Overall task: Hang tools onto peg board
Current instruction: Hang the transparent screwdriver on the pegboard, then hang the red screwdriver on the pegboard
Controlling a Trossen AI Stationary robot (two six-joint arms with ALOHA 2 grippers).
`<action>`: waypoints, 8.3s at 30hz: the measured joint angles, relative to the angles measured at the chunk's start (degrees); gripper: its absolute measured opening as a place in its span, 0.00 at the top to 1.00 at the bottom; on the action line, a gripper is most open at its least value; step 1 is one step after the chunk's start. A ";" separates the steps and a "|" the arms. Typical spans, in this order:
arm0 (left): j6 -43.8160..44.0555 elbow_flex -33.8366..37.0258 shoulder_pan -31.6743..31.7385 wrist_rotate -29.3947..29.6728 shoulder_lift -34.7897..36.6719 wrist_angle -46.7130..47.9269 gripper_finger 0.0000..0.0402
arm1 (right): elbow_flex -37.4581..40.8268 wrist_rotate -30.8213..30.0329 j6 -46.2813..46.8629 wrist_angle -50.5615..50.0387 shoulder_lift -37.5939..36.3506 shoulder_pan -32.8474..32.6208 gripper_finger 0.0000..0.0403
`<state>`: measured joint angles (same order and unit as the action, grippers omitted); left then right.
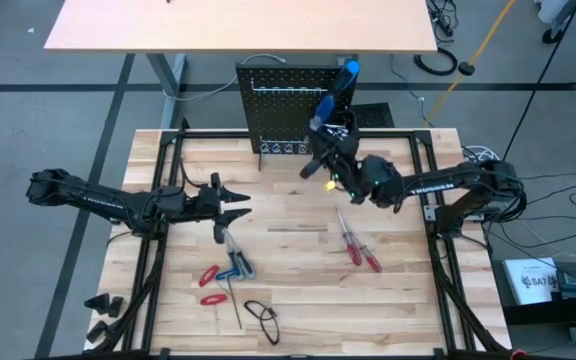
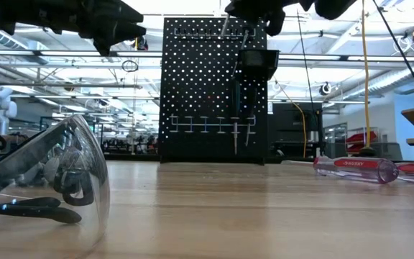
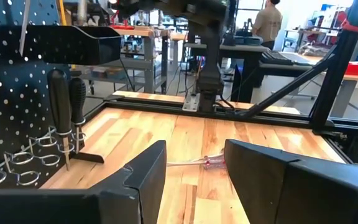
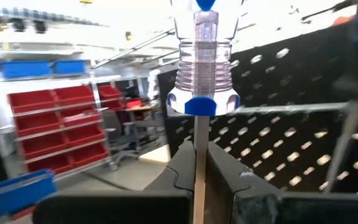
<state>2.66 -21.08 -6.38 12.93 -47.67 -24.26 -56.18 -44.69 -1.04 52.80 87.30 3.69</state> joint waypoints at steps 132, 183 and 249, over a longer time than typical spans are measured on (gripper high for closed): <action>0.00 0.07 -0.01 0.70 -0.03 1.08 0.57 | -9.01 -0.12 6.43 -34.16 1.62 2.31 0.47; -5.02 -0.02 -5.64 -20.02 -0.03 8.01 0.57 | -8.97 22.89 78.32 -102.82 1.69 -28.15 0.47; 1.82 4.90 -1.11 -5.38 -4.92 7.33 0.57 | 9.08 32.91 76.34 -84.90 1.69 -25.40 0.47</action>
<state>4.47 -16.19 -7.50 7.55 -52.58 -16.93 -47.10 -11.77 75.31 -32.10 88.99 -21.71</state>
